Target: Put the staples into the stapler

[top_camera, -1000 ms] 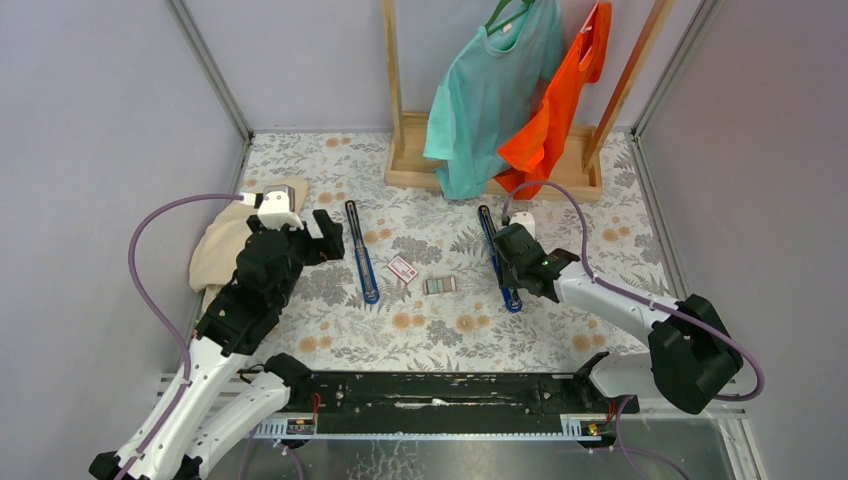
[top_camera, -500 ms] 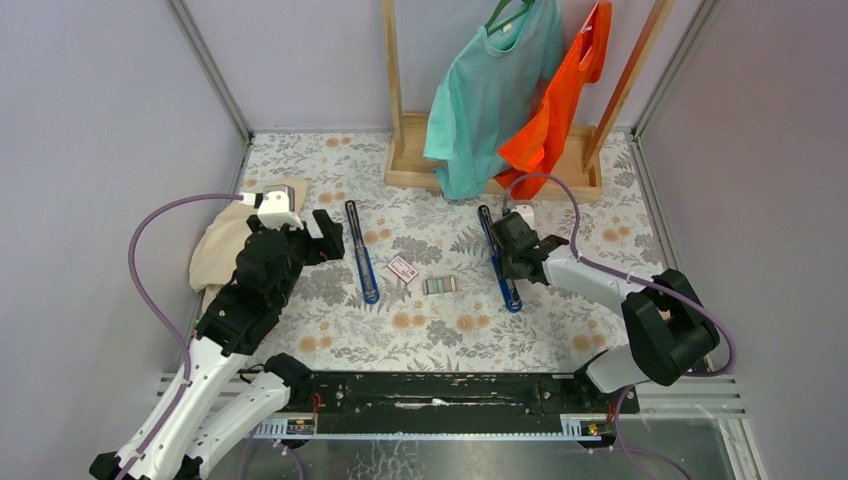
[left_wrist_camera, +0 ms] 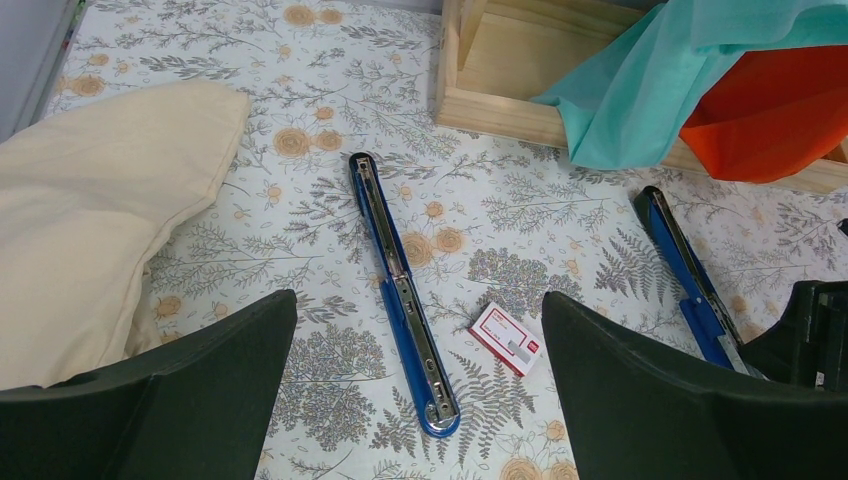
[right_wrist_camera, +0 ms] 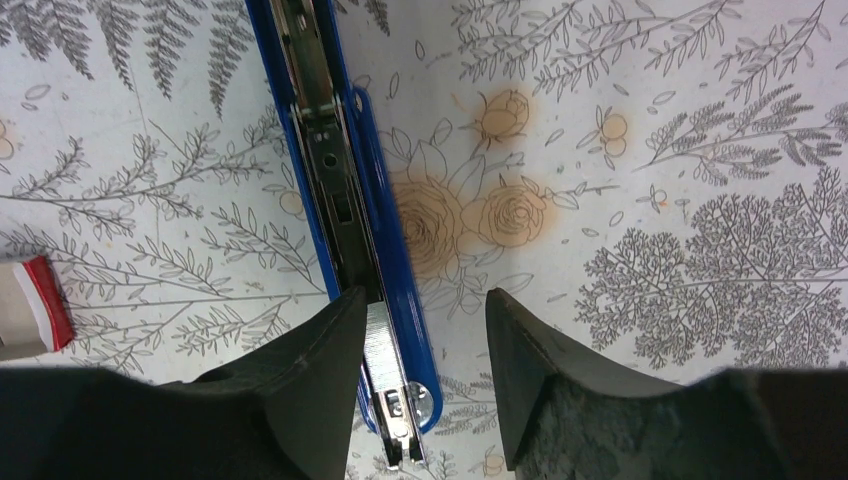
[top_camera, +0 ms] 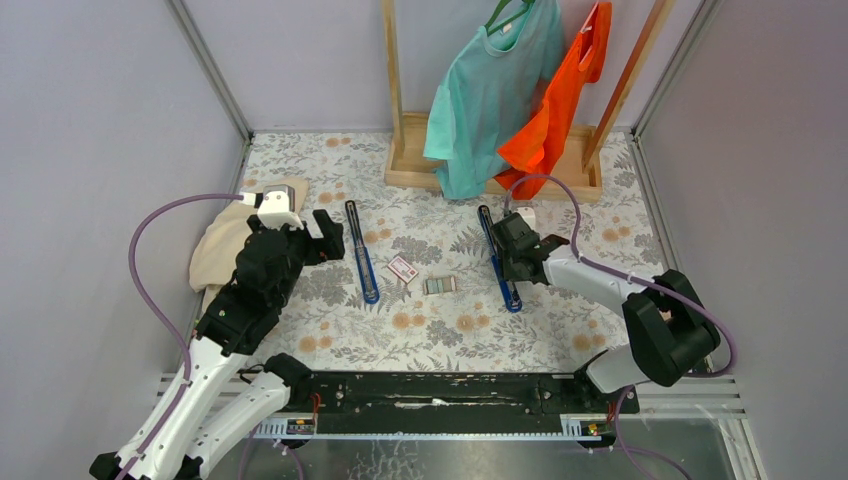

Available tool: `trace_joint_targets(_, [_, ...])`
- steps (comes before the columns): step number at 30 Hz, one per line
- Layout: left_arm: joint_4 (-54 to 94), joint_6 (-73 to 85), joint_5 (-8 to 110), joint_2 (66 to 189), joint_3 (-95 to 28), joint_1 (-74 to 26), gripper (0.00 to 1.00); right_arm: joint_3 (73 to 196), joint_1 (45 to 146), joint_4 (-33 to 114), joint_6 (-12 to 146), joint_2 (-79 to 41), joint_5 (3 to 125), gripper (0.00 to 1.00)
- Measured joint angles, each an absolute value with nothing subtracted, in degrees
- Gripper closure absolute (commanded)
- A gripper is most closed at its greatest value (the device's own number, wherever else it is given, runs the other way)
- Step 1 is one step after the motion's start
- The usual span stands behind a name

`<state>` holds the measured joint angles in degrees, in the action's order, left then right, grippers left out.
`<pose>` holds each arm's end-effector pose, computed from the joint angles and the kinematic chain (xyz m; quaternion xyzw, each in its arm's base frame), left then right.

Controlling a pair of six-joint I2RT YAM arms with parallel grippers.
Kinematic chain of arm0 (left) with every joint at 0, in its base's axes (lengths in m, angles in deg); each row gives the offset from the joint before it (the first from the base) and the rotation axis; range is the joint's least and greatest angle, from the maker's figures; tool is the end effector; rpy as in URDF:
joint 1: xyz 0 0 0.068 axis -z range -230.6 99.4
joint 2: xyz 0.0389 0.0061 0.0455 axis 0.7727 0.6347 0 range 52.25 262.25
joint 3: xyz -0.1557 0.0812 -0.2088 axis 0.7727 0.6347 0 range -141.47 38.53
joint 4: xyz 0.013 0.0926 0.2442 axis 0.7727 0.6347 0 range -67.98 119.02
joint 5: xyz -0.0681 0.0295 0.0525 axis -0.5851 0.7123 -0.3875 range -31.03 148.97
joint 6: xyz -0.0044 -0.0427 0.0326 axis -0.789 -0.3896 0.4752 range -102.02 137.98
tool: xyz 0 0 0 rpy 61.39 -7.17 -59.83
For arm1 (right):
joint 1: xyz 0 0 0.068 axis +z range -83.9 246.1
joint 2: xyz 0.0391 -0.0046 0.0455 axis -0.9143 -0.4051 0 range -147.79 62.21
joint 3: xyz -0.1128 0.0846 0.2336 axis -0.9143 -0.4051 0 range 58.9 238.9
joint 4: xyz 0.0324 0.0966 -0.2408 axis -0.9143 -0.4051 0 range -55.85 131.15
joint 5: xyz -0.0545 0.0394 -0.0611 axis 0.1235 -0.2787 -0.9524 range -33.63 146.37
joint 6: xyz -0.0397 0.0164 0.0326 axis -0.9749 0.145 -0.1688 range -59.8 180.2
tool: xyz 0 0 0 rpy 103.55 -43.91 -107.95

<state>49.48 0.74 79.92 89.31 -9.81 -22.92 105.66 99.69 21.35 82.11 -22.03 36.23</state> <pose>0.1306 -0.0541 0.3495 -0.0371 0.7929 -0.0913 0.6013 0.2423 0.1460 0.1844 -0.0471 0.9448 -0.0193 0.3236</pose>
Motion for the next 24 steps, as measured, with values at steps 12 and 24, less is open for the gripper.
trace_joint_targets(12, [49.5,0.7,79.6,89.3,-9.8,-23.0,0.00,104.6,99.7,14.6,84.6,-18.6,38.7,0.45])
trace_joint_targets(24, [49.5,0.4,78.4,89.8,-9.8,-23.4,0.00,104.8,100.3,12.2,84.7,-13.2,41.2,0.43])
